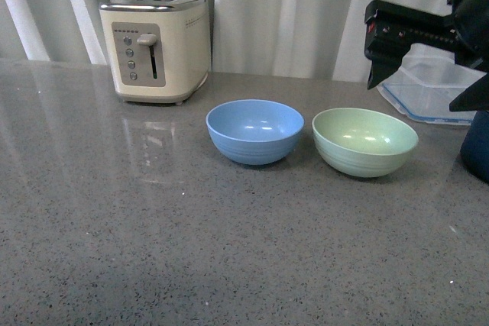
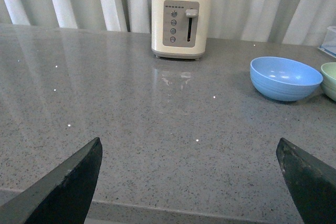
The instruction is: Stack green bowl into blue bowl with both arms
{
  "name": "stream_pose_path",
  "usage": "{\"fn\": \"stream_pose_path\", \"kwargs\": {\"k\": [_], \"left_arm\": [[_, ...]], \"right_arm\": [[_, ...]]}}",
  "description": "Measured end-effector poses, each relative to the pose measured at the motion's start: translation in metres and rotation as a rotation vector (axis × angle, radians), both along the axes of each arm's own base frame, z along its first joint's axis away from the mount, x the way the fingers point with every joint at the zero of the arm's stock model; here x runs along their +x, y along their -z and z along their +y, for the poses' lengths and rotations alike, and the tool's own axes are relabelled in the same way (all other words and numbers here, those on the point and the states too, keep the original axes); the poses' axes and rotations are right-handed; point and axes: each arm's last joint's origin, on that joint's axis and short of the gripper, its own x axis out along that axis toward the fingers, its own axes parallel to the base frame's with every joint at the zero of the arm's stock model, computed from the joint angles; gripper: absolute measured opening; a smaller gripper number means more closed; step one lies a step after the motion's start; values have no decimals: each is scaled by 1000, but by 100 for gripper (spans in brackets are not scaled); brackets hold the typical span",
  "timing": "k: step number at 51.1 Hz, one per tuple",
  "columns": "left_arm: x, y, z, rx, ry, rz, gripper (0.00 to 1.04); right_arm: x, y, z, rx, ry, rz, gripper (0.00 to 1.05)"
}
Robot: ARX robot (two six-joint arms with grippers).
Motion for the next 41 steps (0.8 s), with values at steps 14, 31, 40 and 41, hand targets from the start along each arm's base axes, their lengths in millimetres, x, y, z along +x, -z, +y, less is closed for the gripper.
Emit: {"fn": "stream_pose_path", "kwargs": {"k": [14, 31, 40, 41], "left_arm": [[0, 0, 0, 0, 0, 0, 98], [0, 0, 0, 0, 0, 0, 98], [0, 0, 0, 0, 0, 0, 98], [0, 0, 0, 0, 0, 0, 98]], "right_arm": [[33, 16, -6, -27, 62, 19, 95], [61, 49, -19, -59, 125, 99, 95], [67, 63, -21, -90, 149, 124, 84], [67, 65, -21, -93, 150, 127, 81]]}}
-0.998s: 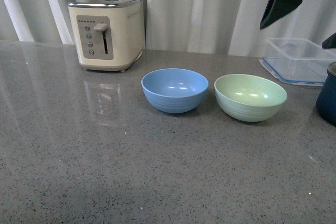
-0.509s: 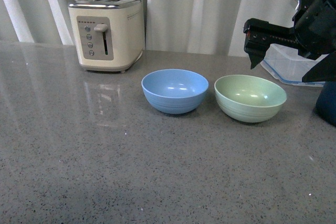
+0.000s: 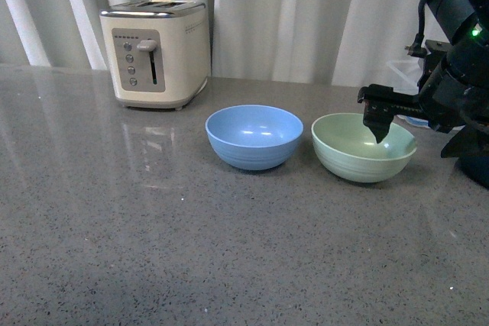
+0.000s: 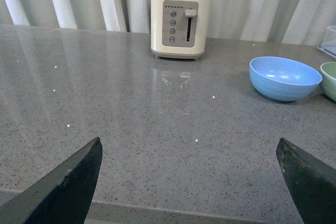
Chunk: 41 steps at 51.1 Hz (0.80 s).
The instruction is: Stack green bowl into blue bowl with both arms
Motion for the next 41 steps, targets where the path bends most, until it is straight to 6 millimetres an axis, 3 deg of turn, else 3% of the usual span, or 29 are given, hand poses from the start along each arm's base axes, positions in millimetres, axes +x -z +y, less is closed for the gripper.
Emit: {"fn": "stream_pose_path", "kwargs": {"k": [6, 10, 27, 41], "left_arm": [[0, 0, 0, 0, 0, 0, 98], [0, 0, 0, 0, 0, 0, 98], [0, 0, 0, 0, 0, 0, 98], [0, 0, 0, 0, 0, 0, 98]], "right_arm": [[2, 6, 0, -6, 4, 12, 67], [3, 8, 0, -6, 5, 17, 51], [3, 7, -3, -4, 18, 15, 1], [1, -21, -10, 21, 18, -34, 1]]}}
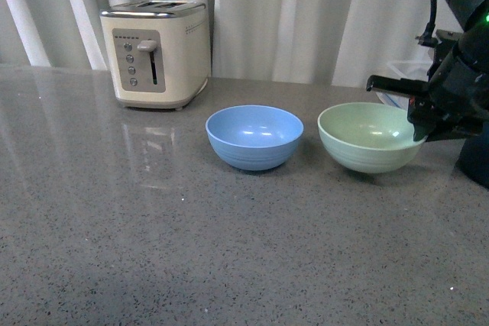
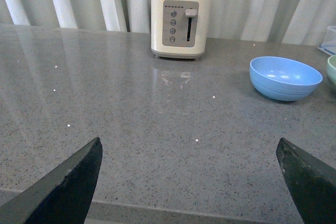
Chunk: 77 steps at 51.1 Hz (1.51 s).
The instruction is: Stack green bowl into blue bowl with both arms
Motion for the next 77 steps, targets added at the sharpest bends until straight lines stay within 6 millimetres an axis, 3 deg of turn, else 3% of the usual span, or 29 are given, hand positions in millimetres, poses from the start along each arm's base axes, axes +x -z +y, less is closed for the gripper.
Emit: {"fn": "stream_pose_path", "kwargs": {"k": [11, 14, 22, 29, 44, 63, 74, 77], "left_arm": [[0, 0, 0, 0, 0, 0, 98], [0, 0, 0, 0, 0, 0, 98], [0, 0, 0, 0, 0, 0, 98], [0, 0, 0, 0, 0, 0, 98], [0, 0, 0, 0, 0, 0, 98], [0, 0, 0, 0, 0, 0, 98], [0, 0, 0, 0, 0, 0, 98], [0, 0, 0, 0, 0, 0, 98]], "right_arm": [[-5, -59, 12, 45, -56, -140, 1], [-11, -89, 32, 68, -113, -204, 1], [-19, -117, 86, 89, -246, -256, 1], [-18, -111, 118, 87, -312, -230, 1], [-11, -77, 146, 38, -344, -161, 1], [9, -34, 139, -29, -278, -107, 1], [13, -27, 133, -55, -248, -104, 1], [14, -26, 133, -58, -246, -110, 10]]}}
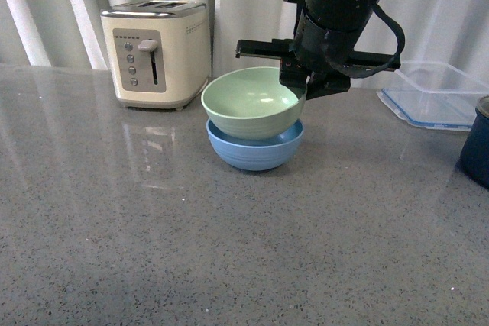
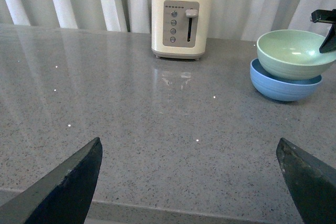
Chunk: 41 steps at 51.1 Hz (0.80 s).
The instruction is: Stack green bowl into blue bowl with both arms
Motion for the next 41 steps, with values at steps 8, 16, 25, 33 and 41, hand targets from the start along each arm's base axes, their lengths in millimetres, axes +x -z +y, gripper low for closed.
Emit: {"fn": "stream_pose_path", "kwargs": {"k": [8, 16, 25, 33, 41], "left_arm": [[0, 0, 0, 0, 0, 0, 98], [0, 0, 0, 0, 0, 0, 98], [0, 0, 0, 0, 0, 0, 98], [0, 0, 0, 0, 2, 0, 98], [0, 0, 0, 0, 0, 0, 98]], "right_arm": [[1, 1, 0, 13, -4, -7, 35], [-10, -5, -7, 92, -30, -53, 62], [-57, -44, -37, 214, -89, -348, 92], [-81, -71, -52, 171, -54, -582, 89], [-116, -22, -89, -41, 17, -796, 59]]}}
